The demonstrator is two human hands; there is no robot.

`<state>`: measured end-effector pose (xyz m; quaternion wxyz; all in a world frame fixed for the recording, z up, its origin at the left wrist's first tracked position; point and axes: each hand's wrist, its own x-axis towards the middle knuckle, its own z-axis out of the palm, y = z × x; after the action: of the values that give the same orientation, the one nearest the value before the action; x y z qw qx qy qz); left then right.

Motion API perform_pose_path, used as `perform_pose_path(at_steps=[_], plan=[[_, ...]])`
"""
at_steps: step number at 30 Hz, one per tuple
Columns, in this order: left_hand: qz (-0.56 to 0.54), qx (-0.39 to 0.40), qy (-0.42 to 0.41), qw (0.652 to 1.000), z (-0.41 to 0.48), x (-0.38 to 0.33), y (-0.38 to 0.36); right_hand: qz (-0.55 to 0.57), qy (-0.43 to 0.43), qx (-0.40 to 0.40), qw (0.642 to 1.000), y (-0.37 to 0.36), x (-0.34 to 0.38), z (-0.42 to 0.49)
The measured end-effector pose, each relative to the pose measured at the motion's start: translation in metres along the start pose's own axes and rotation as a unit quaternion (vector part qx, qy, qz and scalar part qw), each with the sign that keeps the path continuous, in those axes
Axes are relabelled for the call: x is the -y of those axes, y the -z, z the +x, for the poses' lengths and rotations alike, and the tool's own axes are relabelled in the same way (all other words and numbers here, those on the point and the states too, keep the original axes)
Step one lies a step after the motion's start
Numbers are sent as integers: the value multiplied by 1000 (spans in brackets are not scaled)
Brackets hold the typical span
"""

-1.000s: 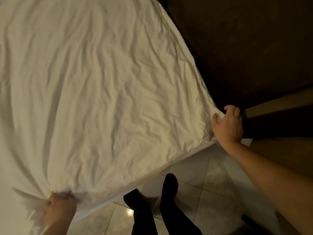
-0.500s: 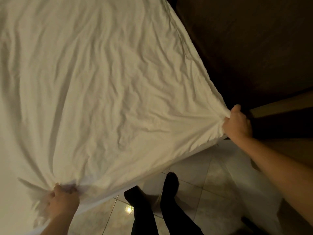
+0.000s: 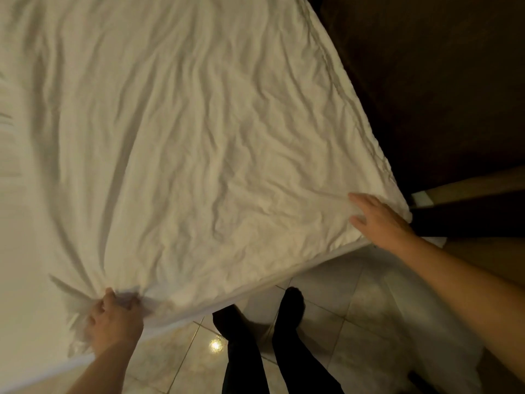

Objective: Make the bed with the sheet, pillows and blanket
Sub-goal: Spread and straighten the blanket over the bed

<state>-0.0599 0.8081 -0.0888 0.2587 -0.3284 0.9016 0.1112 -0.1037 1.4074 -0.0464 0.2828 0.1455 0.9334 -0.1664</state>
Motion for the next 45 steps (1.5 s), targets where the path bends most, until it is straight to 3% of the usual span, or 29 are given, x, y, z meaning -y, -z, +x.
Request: perform_pose_path(at_steps=[2,7,9,14,19,23,30,33,35,37,40,45], plan=[[30,12,1,999,-1,3,2,2,-29,60,998,-16,-8,2],[28,58,12,998,4,10,9,-3,-82,93,992,-21,-7,12],[-20,51,14,998,6,9,14,42,-122,61,990,-13,1,14],[-145,-42,35,988,-3,18,26,96,-158,-129,974,-6,11,11],[-166,-84,182,966,4,36,23,115,-235,-142,955,-9,13,14],[-154,-67,160,973,15,45,21,44,-200,-122,971,-7,11,20],[-150,-99,112,977,32,46,16,15,-157,-88,984,-6,3,41],[-108,-149,2,983,26,39,19,4,-141,-50,989,-5,1,47],[-48,-179,-74,980,21,32,21,-81,-97,-93,988,-2,7,43],[-3,-183,-125,975,15,24,21,-168,11,-147,975,-2,16,38],[11,-159,-198,967,6,18,16,-166,116,-107,973,-10,31,30],[-1,-49,-217,975,-4,14,6,-183,149,-48,971,-18,39,19]])
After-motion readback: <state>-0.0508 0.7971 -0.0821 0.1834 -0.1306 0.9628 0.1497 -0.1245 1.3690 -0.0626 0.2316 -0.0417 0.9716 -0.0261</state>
